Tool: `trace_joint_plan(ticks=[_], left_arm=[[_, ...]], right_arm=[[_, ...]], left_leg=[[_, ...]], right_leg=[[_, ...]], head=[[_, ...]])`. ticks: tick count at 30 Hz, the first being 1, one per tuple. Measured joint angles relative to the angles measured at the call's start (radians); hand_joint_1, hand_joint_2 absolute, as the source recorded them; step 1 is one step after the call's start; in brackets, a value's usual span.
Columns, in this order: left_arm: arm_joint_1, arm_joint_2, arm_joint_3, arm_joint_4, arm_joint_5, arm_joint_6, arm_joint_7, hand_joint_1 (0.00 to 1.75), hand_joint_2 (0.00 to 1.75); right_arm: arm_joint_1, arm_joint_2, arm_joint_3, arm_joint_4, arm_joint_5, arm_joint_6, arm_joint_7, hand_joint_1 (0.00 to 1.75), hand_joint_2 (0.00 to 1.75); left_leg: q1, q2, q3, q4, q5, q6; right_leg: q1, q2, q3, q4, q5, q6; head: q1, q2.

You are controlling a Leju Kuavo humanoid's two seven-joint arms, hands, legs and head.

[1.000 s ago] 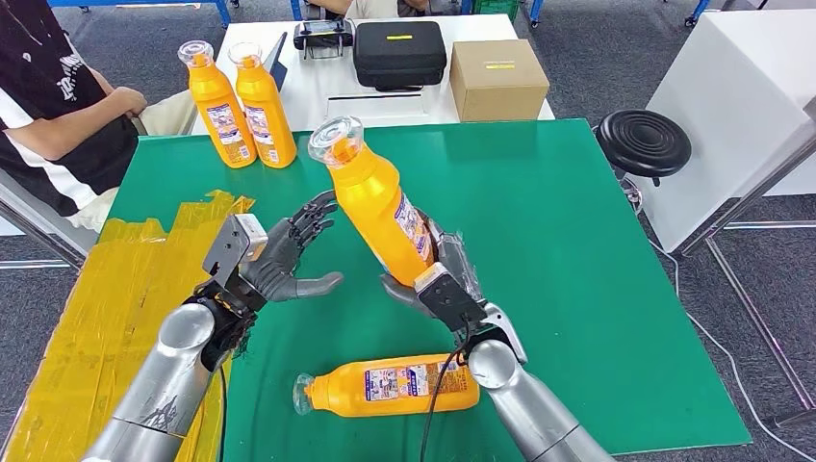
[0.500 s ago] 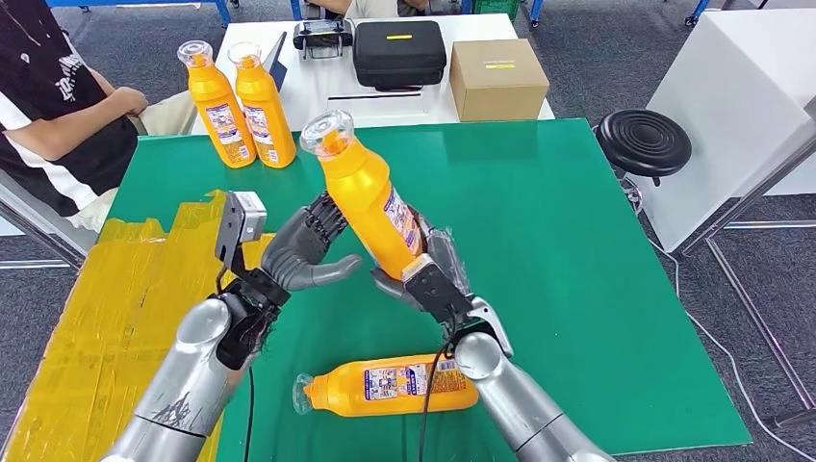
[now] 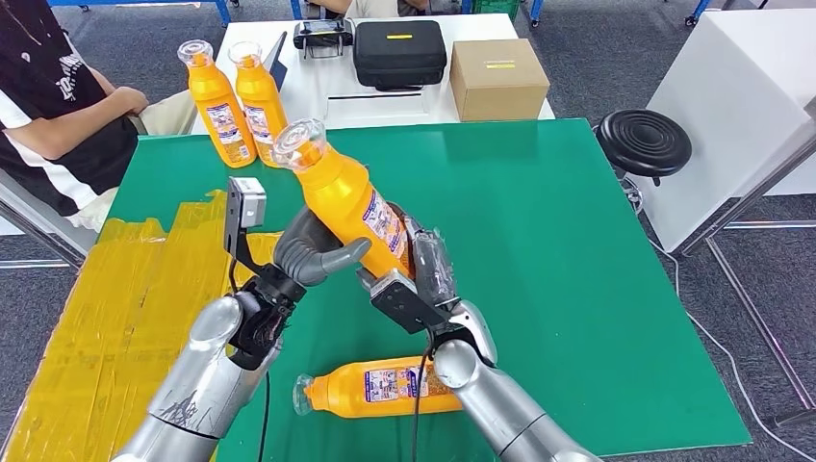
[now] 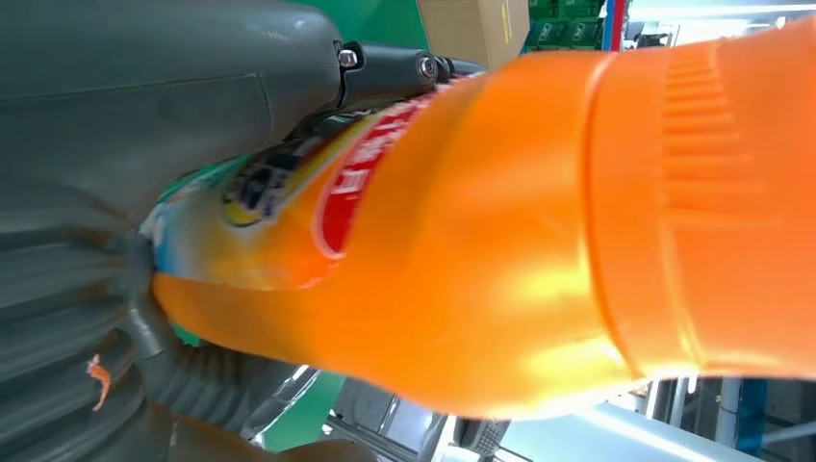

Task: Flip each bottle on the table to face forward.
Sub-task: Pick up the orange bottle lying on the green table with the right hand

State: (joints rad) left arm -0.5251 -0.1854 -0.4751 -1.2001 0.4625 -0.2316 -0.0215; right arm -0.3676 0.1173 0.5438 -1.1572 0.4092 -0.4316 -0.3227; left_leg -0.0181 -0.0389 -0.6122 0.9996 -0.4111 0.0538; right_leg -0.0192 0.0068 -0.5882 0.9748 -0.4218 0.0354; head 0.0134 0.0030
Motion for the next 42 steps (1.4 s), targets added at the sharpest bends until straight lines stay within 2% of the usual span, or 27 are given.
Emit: trace_joint_plan(ticks=[7, 12, 15, 19, 24, 29, 36, 42], left_arm=[[0.000, 0.000, 0.000, 0.000, 0.006, 0.003, 0.000, 0.00, 1.75], [0.000, -0.001, -0.003, 0.000, 0.024, 0.012, -0.004, 0.00, 1.75], [-0.001, -0.003, -0.005, 0.000, 0.033, 0.023, -0.006, 0.00, 1.75], [-0.004, -0.004, -0.001, 0.001, 0.039, 0.041, -0.008, 0.00, 1.75], [-0.004, -0.004, 0.010, 0.001, 0.042, 0.054, -0.007, 0.00, 1.75], [0.001, -0.002, 0.024, 0.002, 0.044, 0.055, -0.002, 0.00, 1.75], [0.005, 0.012, 0.040, 0.018, 0.053, 0.054, 0.009, 0.00, 1.75], [0.017, 0.022, 0.040, 0.028, 0.058, 0.050, 0.010, 0.00, 1.75]], right_arm=[[-0.003, 0.005, 0.007, 0.014, 0.027, -0.026, 0.001, 1.75, 1.75], [-0.007, 0.028, 0.025, 0.040, 0.195, -0.168, 0.042, 1.75, 1.75], [-0.021, 0.046, 0.032, 0.067, 0.273, -0.219, 0.074, 1.75, 1.75], [-0.053, 0.073, 0.035, 0.116, 0.321, -0.233, 0.102, 1.75, 1.75], [-0.079, 0.094, 0.041, 0.166, 0.298, -0.218, 0.098, 1.75, 1.75], [-0.099, 0.102, 0.054, 0.201, 0.209, -0.144, 0.074, 1.75, 1.75], [-0.126, 0.095, 0.055, 0.204, 0.059, 0.097, 0.061, 1.75, 1.75], [-0.126, 0.064, 0.055, 0.183, -0.084, 0.304, 0.026, 1.75, 1.75]], left_leg=[[0.000, 0.000, 0.000, 0.000, 0.000, 0.000], [0.000, 0.000, 0.000, 0.000, 0.000, 0.000], [0.000, 0.000, 0.000, 0.000, 0.000, 0.000], [0.000, 0.000, 0.000, 0.000, 0.000, 0.000], [0.000, 0.000, 0.000, 0.000, 0.000, 0.000], [0.000, 0.000, 0.000, 0.000, 0.000, 0.000], [0.000, 0.000, 0.000, 0.000, 0.000, 0.000], [0.000, 0.001, 0.000, 0.000, 0.000, 0.000]], right_leg=[[0.000, 0.000, 0.000, 0.000, 0.000, 0.000], [0.000, 0.000, 0.000, 0.000, 0.000, 0.000], [0.000, 0.000, 0.000, 0.000, 0.000, 0.000], [0.000, 0.000, 0.000, 0.000, 0.000, 0.000], [0.000, 0.000, 0.000, 0.000, 0.000, 0.000], [0.000, 0.000, -0.001, 0.000, 0.000, 0.000], [0.000, 0.000, -0.001, 0.000, 0.000, 0.000], [0.000, 0.000, -0.001, 0.000, 0.000, 0.000]], head=[[0.000, 0.000], [0.000, 0.000], [0.000, 0.000], [0.000, 0.000], [0.000, 0.000], [0.000, 0.000], [0.000, 0.000], [0.000, 0.000]])
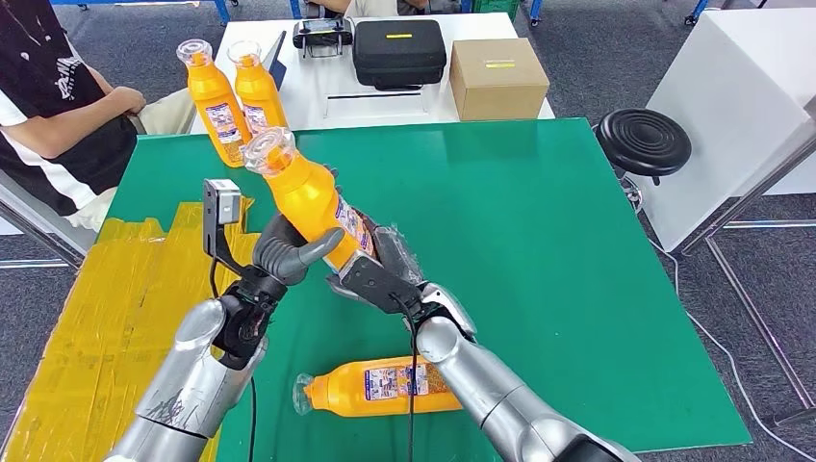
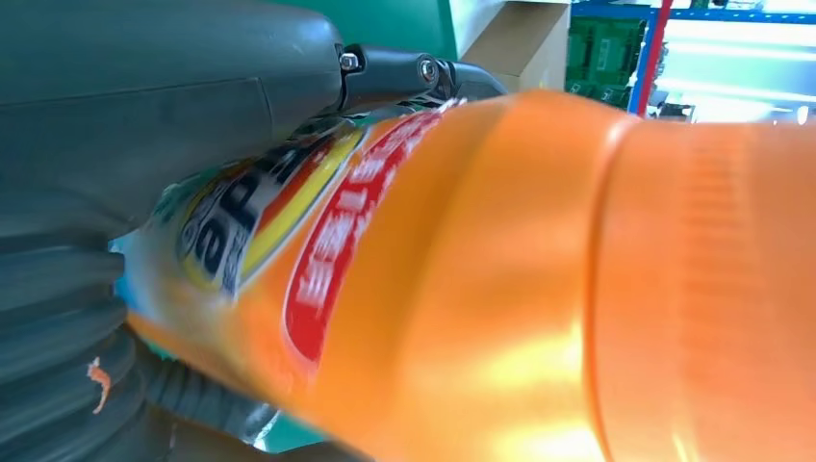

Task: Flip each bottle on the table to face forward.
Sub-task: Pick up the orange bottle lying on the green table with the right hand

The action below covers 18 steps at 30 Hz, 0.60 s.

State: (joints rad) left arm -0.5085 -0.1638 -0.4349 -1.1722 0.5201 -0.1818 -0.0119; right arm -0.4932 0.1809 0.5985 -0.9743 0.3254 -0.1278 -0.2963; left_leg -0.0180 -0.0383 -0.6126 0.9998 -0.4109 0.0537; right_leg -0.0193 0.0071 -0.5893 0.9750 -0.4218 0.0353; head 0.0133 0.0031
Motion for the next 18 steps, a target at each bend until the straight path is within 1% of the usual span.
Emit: trace_joint_plan(ticks=[3, 7, 13, 18], left_arm=[[0.008, 0.002, 0.000, 0.001, 0.000, -0.007, -0.004, 0.00, 1.75], [0.013, 0.002, 0.000, 0.001, 0.000, -0.014, -0.008, 0.00, 1.75], [0.016, 0.002, 0.001, 0.001, 0.000, -0.017, -0.014, 0.00, 1.75], [0.017, 0.002, 0.004, 0.001, 0.000, -0.016, -0.021, 0.00, 1.75]], right_arm=[[0.001, -0.017, 0.000, -0.011, -0.038, 0.071, -0.015, 1.75, 1.75], [0.001, -0.030, 0.000, -0.017, -0.060, 0.113, -0.024, 1.75, 1.75], [-0.002, -0.036, 0.000, -0.019, -0.063, 0.136, -0.034, 1.75, 1.75], [-0.007, -0.037, 0.000, -0.019, -0.051, 0.137, -0.037, 1.75, 1.75]], left_leg=[[0.000, 0.000, 0.000, 0.000, 0.000, 0.000], [0.000, 0.000, 0.000, 0.000, 0.000, 0.000], [0.000, 0.000, 0.000, 0.000, 0.000, 0.000], [0.000, 0.000, 0.000, 0.000, 0.000, 0.000]], right_leg=[[0.000, 0.000, 0.000, 0.000, 0.000, 0.000], [0.000, 0.000, 0.000, 0.000, 0.000, 0.000], [0.000, 0.000, 0.000, 0.000, 0.000, 0.000], [0.000, 0.000, 0.000, 0.000, 0.000, 0.000]], head=[[0.000, 0.000], [0.000, 0.000], [0.000, 0.000], [0.000, 0.000]])
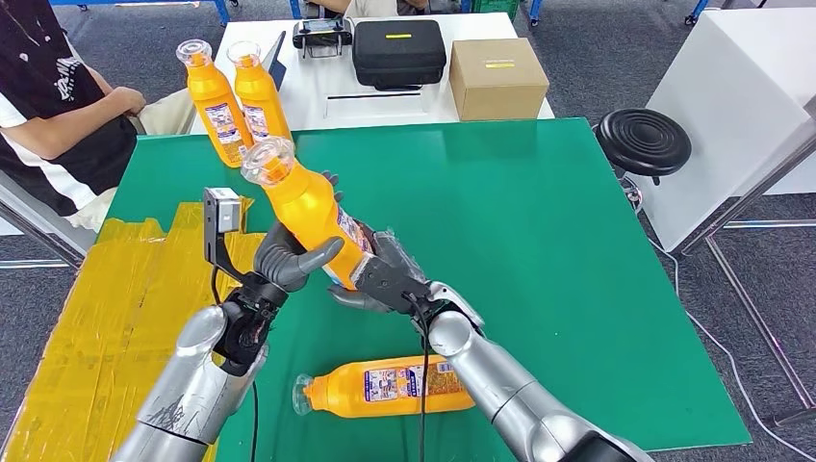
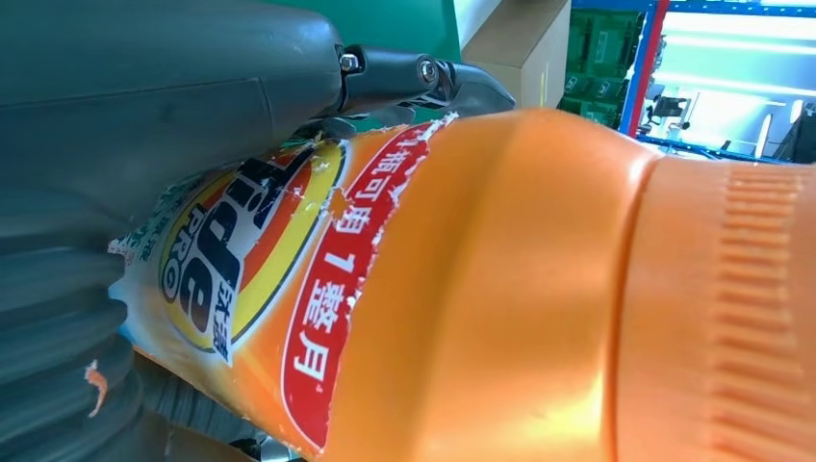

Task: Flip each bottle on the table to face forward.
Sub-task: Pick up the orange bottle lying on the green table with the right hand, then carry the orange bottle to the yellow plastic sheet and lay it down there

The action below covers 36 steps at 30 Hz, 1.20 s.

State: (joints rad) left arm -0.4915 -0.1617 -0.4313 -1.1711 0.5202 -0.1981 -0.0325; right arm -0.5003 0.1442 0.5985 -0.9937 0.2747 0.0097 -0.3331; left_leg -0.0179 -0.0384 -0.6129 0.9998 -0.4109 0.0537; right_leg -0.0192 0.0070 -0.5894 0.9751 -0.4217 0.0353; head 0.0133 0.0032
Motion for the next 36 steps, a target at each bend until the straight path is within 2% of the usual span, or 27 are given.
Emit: trace_joint_plan(ticks=[3, 7, 10, 11, 14, 15, 34, 35, 36], left_arm=[[0.000, 0.000, 0.002, 0.000, 0.000, 0.000, -0.002, 0.02, 1.75], [0.000, 0.000, 0.006, 0.000, 0.000, 0.000, -0.007, 0.24, 1.75], [0.000, 0.000, 0.008, 0.002, -0.002, 0.000, -0.011, 0.24, 1.75], [0.000, 0.000, 0.008, 0.002, -0.002, 0.000, -0.011, 0.56, 1.75], [0.000, 0.000, 0.009, 0.004, -0.002, 0.000, -0.011, 1.68, 1.75], [0.000, 0.000, 0.009, 0.005, -0.002, 0.000, -0.011, 1.74, 1.75], [0.000, 0.000, 0.009, 0.008, 0.007, 0.005, -0.018, 1.75, 1.75], [0.000, 0.000, 0.009, 0.008, 0.008, 0.006, -0.020, 1.75, 1.75], [0.000, 0.000, 0.009, 0.008, 0.008, 0.007, -0.022, 1.75, 1.75]], right_arm=[[-0.003, 0.000, 0.000, 0.000, 0.005, 0.000, 0.000, 1.75, 1.75], [-0.008, 0.000, 0.002, 0.002, 0.008, 0.000, 0.000, 1.75, 1.75], [-0.010, 0.000, 0.002, 0.005, 0.009, -0.001, 0.000, 1.75, 1.75], [-0.010, 0.000, 0.002, 0.005, 0.009, -0.001, 0.000, 1.75, 1.75], [-0.011, 0.000, 0.002, 0.006, 0.009, -0.001, 0.000, 1.75, 1.75], [-0.011, 0.001, 0.002, 0.007, 0.010, -0.001, 0.000, 1.75, 1.75], [-0.010, 0.003, 0.002, 0.011, 0.015, -0.005, 0.001, 1.75, 1.75], [-0.010, 0.003, 0.001, 0.011, 0.016, -0.006, 0.001, 1.73, 1.75], [-0.010, 0.003, 0.001, 0.010, 0.016, -0.006, 0.001, 1.55, 1.75]], left_leg=[[0.000, 0.000, 0.000, 0.000, 0.000, 0.000], [0.000, 0.000, 0.000, 0.000, 0.000, 0.000], [0.000, 0.000, 0.000, 0.000, 0.000, 0.000], [0.000, 0.000, 0.000, 0.000, 0.000, 0.000], [0.000, 0.000, 0.000, 0.000, 0.000, 0.000], [0.000, 0.000, 0.000, 0.000, 0.000, 0.000], [0.000, 0.000, 0.000, 0.000, 0.000, 0.000], [0.000, 0.000, 0.000, 0.000, 0.000, 0.000], [0.000, 0.000, 0.000, 0.000, 0.000, 0.000]], right_leg=[[0.000, 0.000, 0.000, 0.000, 0.000, 0.000], [0.000, 0.000, 0.000, 0.000, 0.000, 0.000], [0.000, 0.000, 0.000, 0.000, 0.000, 0.000], [0.000, 0.000, 0.000, 0.000, 0.000, 0.000], [0.000, 0.000, 0.000, 0.000, 0.000, 0.000], [0.000, 0.000, 0.000, 0.000, 0.000, 0.000], [0.000, 0.000, 0.000, 0.000, 0.000, 0.000], [0.000, 0.000, 0.000, 0.000, 0.000, 0.000], [0.000, 0.000, 0.000, 0.000, 0.000, 0.000]], head=[[0.000, 0.000], [0.000, 0.000], [0.000, 0.000], [0.000, 0.000], [0.000, 0.000], [0.000, 0.000], [0.000, 0.000], [0.000, 0.000], [0.000, 0.000]])
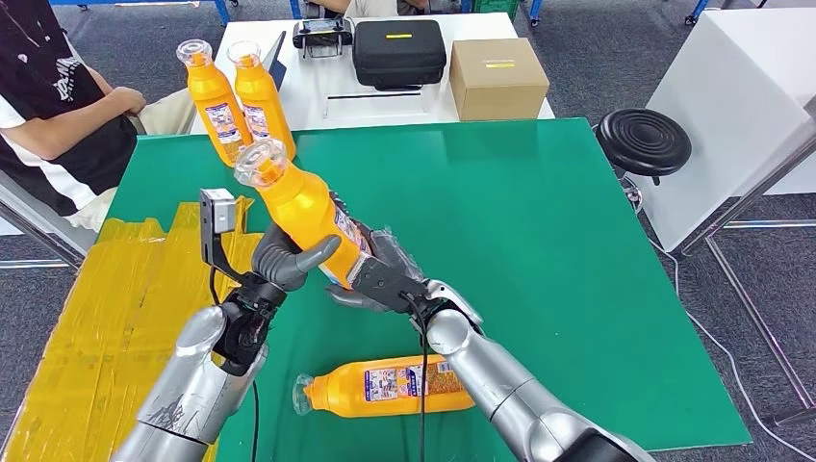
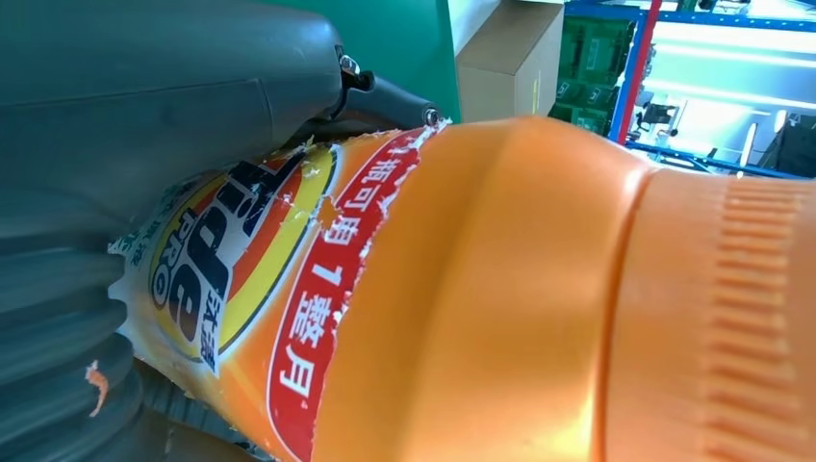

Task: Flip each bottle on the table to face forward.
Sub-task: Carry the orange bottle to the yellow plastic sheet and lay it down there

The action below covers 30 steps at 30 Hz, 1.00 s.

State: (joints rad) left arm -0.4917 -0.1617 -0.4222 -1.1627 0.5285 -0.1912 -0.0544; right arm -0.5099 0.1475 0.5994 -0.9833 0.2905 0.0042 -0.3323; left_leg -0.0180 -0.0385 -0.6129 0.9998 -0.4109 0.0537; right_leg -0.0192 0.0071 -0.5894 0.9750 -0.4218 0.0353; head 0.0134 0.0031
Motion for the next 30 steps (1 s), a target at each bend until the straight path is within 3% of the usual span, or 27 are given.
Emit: trace_joint_plan(ticks=[3, 4, 20, 24, 30], left_arm=[[0.000, 0.000, 0.001, 0.000, 0.002, 0.002, -0.004, 1.75, 1.75], [0.000, 0.000, 0.002, 0.000, 0.003, 0.002, -0.006, 1.75, 1.75], [-0.023, 0.033, 0.028, -0.052, -0.125, 0.076, -0.057, 1.75, 1.75], [-0.073, 0.089, 0.069, -0.069, -0.294, 0.085, -0.074, 1.75, 1.75], [-0.222, 0.208, 0.123, -0.009, -0.498, 0.027, -0.081, 1.75, 1.75]], right_arm=[[0.001, 0.000, 0.000, -0.002, 0.001, 0.000, 0.000, 0.26, 1.75], [0.002, 0.000, 0.000, -0.004, 0.002, 0.000, 0.000, 0.00, 1.75], [0.057, -0.014, -0.003, -0.102, 0.039, -0.011, 0.021, 0.00, 1.75], [0.088, -0.058, -0.009, -0.186, 0.052, -0.023, 0.026, 0.00, 1.75], [0.151, -0.149, -0.064, -0.326, 0.070, -0.051, 0.021, 0.00, 1.75]], left_leg=[[0.000, 0.000, 0.000, 0.000, 0.000, 0.000], [0.000, 0.000, 0.000, 0.000, 0.000, 0.000], [0.000, 0.000, 0.000, 0.000, 0.000, 0.000], [0.000, 0.000, 0.000, 0.000, 0.000, 0.000], [0.000, 0.000, 0.000, 0.000, 0.000, 0.000]], right_leg=[[0.000, 0.000, 0.000, 0.000, 0.000, 0.000], [0.000, 0.000, 0.000, 0.000, 0.000, 0.000], [0.000, 0.000, 0.000, 0.000, 0.000, 0.000], [0.000, 0.000, 0.000, 0.000, 0.000, 0.000], [0.000, 0.000, 0.000, 0.001, 0.000, 0.000]], head=[[0.000, 0.000], [0.000, 0.000], [0.000, 0.000], [0.000, 0.000], [0.000, 0.000]])
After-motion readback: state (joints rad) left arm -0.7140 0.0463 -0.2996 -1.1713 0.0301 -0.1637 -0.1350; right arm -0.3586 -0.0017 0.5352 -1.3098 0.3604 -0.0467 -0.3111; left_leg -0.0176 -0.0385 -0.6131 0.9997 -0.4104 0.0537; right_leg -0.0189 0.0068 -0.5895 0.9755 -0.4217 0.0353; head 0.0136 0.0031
